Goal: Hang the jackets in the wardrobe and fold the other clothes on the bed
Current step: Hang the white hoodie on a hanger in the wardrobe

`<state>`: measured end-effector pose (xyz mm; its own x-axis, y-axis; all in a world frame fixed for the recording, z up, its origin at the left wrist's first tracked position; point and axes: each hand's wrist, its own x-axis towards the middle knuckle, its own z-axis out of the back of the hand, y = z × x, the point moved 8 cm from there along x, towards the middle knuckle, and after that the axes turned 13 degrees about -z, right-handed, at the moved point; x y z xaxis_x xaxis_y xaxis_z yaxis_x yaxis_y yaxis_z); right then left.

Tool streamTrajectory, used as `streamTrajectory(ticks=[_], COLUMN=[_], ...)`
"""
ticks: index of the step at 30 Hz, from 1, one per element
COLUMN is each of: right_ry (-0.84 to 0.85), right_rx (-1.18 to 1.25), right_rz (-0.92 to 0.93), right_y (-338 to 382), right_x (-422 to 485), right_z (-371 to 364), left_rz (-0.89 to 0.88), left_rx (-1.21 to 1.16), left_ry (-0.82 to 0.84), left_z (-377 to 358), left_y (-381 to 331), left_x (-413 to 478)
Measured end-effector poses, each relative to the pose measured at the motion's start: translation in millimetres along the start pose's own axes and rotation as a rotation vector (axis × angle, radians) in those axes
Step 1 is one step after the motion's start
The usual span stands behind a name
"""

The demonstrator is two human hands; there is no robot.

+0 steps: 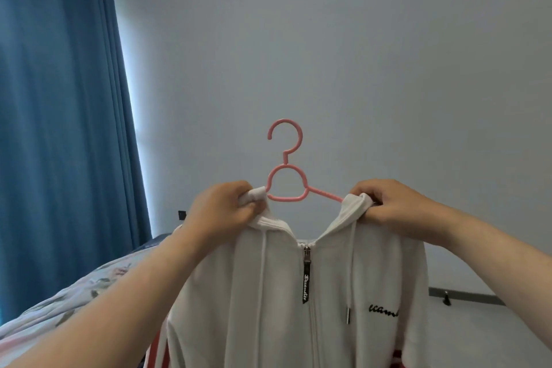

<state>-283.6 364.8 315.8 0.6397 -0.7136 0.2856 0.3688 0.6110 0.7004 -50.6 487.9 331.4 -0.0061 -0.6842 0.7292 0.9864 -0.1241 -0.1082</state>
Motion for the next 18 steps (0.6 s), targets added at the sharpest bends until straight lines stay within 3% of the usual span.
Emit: streamTrajectory(ticks=[4, 7, 13, 18], right_ry=[0.109, -0.035, -0.26, -0.249], right_rx=[-0.089, -0.243, -0.321, -0.21], right_rz=[-0.115, -0.108, -0.109, -0.151], right_y=[-44.4, -88.0, -199.1, -289.9], right_x=[6.8, 24.2, 54.1, 76.9], right_z=[-1.9, 0.3, 21.1, 32.5], left_rz=[-0.057, -0.089, -0.109, -0.105], left_rx=[-0.066, -0.102, -0.176, -0.167], left_ry=[0.06, 0.108, 0.169, 0.223], left_z=[-60.8, -111.6, -222.0, -316.8], left_y=[-24.3, -41.6, -53.9, -59.6], left_x=[16.1, 32.1, 66.9, 97.0])
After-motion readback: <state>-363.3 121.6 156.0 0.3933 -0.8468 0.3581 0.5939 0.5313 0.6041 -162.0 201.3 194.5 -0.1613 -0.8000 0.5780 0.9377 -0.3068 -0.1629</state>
